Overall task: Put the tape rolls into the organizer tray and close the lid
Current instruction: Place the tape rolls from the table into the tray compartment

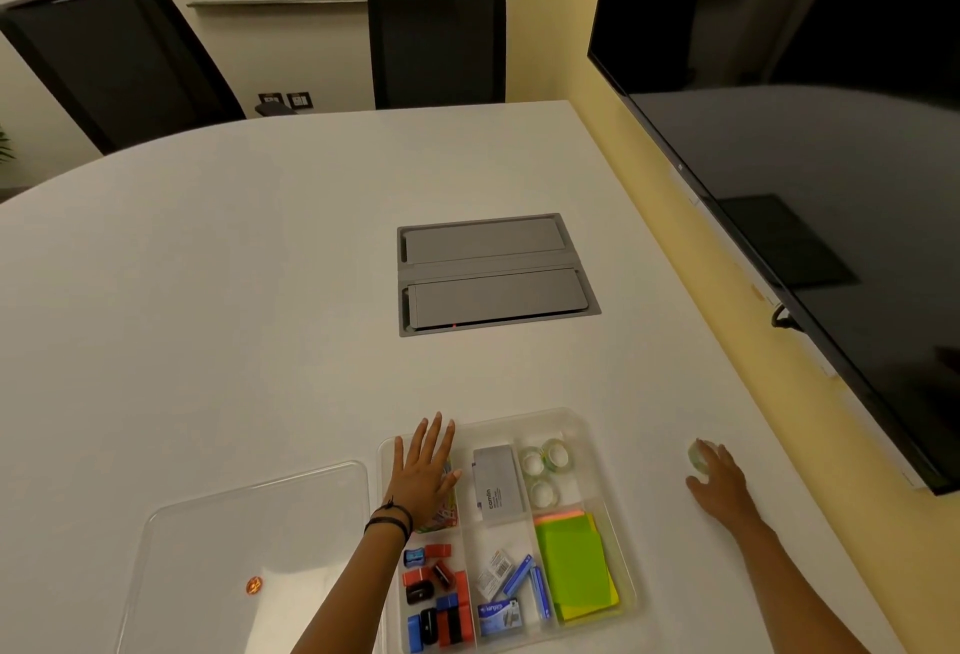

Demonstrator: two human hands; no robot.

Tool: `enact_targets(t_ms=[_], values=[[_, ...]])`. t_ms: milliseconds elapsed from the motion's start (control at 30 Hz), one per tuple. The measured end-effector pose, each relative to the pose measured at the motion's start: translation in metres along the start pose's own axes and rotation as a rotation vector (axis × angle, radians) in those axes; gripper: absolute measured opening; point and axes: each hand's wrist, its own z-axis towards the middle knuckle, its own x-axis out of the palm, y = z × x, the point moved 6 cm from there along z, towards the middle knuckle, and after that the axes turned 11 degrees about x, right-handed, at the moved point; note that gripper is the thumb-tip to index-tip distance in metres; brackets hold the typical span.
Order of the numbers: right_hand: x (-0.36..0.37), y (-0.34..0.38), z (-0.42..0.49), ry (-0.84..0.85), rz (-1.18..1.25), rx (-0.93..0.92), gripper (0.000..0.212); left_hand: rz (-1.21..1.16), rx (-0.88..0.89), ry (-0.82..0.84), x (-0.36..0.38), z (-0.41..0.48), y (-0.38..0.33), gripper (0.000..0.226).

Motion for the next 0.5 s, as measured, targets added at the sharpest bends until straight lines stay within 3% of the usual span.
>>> enact_targets(t_ms=[200, 333, 500], values=[[0.005, 0.015, -0.013, -0.092, 0.182, -0.089, 0.031, -0.014, 0.017, 0.003, -0.002, -0.001, -0.003, 0.057], [0.017, 0.029, -0.021, -0.041, 0.195, -0.179, 0.041, 0.016, -0.005, 0.02, 0.0, 0.0, -0.001, 0.058], [0.039, 0.03, -0.027, -0.016, -0.046, -0.214, 0.051, -0.043, 0.039, -0.049, 0.001, 0.0, -0.001, 0.059]])
